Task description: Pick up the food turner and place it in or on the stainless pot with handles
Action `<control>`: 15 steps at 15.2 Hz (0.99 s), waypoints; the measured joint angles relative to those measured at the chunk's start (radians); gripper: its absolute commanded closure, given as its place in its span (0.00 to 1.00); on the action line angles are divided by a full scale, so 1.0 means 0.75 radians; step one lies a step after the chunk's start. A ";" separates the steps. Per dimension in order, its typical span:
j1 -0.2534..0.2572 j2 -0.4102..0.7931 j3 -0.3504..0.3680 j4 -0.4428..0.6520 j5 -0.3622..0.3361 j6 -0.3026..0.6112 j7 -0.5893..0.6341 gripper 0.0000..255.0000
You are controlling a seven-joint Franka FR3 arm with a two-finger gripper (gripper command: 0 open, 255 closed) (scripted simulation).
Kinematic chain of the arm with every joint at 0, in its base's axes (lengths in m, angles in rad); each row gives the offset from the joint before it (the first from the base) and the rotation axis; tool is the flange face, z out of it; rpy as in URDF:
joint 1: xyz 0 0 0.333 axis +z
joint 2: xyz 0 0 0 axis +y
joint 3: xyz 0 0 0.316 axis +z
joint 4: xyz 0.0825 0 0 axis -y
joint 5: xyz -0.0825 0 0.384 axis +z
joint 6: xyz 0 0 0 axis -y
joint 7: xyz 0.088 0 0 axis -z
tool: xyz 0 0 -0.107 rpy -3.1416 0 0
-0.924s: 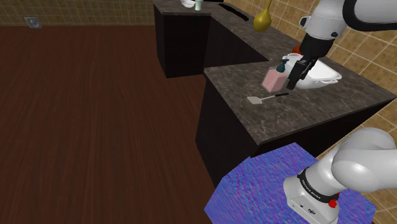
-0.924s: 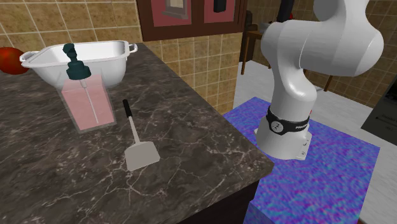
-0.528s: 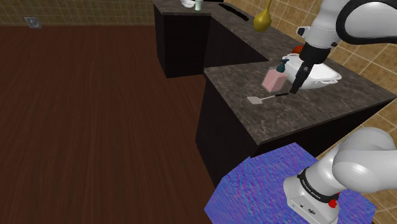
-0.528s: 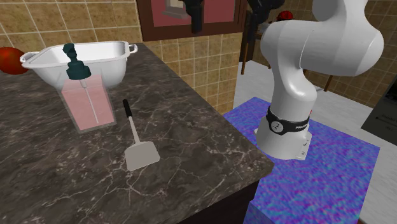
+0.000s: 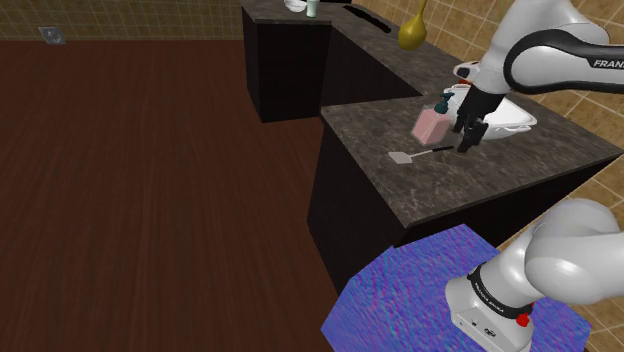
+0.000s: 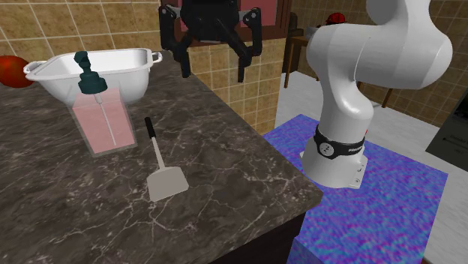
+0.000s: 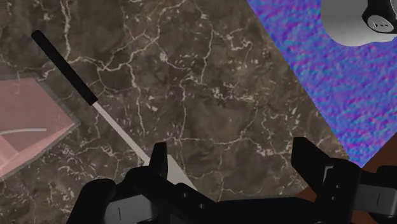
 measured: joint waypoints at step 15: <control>0.299 0.641 -0.559 0.158 0.006 0.585 -1.018 0.00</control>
